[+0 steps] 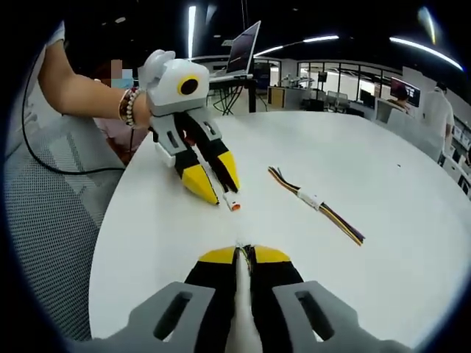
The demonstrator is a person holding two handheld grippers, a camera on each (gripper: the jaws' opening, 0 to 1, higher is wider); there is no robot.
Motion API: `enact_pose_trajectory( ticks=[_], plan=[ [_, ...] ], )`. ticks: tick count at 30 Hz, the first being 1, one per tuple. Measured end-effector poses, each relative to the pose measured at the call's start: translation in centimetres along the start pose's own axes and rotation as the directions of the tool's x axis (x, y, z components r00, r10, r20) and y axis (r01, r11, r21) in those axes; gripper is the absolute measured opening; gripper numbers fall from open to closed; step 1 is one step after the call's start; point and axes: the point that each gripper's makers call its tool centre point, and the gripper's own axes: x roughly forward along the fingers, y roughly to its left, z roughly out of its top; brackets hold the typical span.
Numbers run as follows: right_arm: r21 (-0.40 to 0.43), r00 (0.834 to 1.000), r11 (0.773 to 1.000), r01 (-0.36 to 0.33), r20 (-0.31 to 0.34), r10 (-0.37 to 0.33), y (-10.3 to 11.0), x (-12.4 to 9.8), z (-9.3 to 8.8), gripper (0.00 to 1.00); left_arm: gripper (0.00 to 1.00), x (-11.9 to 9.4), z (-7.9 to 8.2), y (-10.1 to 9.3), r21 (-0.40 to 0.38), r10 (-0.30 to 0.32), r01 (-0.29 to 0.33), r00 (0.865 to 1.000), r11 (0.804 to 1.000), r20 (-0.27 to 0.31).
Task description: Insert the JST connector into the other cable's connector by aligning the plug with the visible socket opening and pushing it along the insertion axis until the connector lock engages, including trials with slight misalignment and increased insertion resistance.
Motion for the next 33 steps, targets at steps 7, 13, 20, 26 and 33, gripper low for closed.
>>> enact_pose_trajectory(
  ticks=[7, 13, 20, 26, 33],
  plan=[
    [-0.012, 1.000, 1.000, -0.020, -0.001, 0.020, 0.5, 0.1, 0.1, 0.02, 0.01, 0.1, 0.0, -0.4, 0.021, -0.014, 0.014, 1.000, 1.000, 0.004],
    [-0.091, 0.998, 0.994, -0.059, -0.019, 0.057, 1.8, 0.0, 0.9, 0.01, 0.00, -0.1, -0.2, -1.8, 0.111, -0.062, 0.066, 0.997, 0.992, -0.040],
    [-0.143, 0.997, 0.987, -0.076, -0.021, 0.074, 2.5, -0.3, 2.4, 0.01, 0.00, -1.0, 1.4, -2.0, 0.200, -0.049, 0.054, 0.998, 0.978, -0.031],
    [-0.173, 0.997, 0.982, -0.076, -0.025, 0.072, 2.7, -0.3, 2.8, 0.01, 0.00, -1.0, 1.5, -2.7, 0.260, -0.054, 0.067, 0.997, 0.963, -0.055],
    [-0.188, 0.995, 0.978, -0.088, -0.060, 0.078, 2.9, -0.1, 2.1, 0.01, 0.00, -0.6, 1.1, -3.3, 0.281, -0.079, 0.100, 0.993, 0.954, -0.085]
  ],
)
